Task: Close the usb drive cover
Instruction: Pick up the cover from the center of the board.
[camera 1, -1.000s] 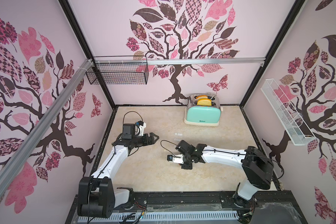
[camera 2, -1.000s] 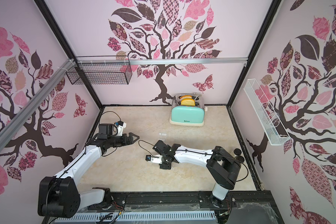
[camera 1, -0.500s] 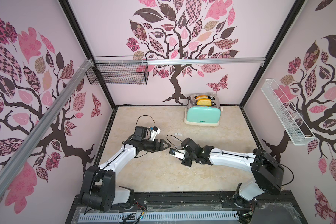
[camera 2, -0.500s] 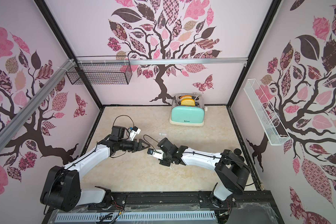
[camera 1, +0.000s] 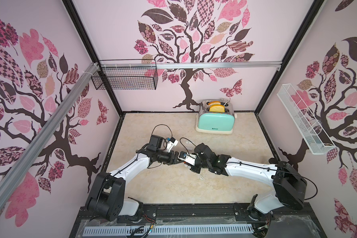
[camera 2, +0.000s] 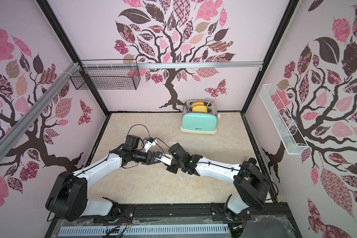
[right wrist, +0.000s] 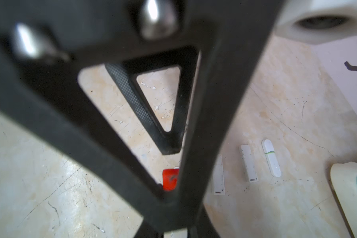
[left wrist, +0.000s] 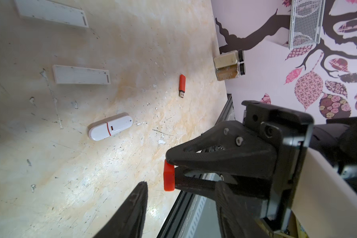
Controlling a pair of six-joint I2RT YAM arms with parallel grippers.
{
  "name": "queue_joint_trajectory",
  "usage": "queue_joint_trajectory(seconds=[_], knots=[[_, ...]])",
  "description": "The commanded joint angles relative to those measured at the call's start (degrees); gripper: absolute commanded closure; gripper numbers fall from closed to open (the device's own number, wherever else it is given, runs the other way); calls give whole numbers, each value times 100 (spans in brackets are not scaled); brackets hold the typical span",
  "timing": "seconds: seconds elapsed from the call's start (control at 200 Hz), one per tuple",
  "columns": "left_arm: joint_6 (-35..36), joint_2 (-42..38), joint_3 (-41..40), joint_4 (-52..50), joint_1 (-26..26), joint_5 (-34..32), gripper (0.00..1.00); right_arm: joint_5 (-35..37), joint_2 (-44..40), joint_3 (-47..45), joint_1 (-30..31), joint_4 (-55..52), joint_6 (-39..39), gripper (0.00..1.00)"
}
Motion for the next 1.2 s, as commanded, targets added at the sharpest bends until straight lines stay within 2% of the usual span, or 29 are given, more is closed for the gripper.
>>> queue_joint_trajectory(seconds=[0.0,0.05,0.385,0.885,1.01,1.196], knots=[[73,112,71,107,-31,127,51,-196,-122,-10,-27,189,135,85],[104,110,127,2,-36,60,55,-200,-121,58,-28,86,134,85],[44,174,146,76,-54,3,63,-475,-201,49,-28,146,94,86],[118,164,246,-101,-141,-149,98,-554,-139,212,-28,120,214,86],[126,123,207,-114,-135,-196,100,-428,-267,77,-28,76,205,80],[220,105,247,-235,-133,-282,100,-89,-627,-303,-87,-223,343,63]])
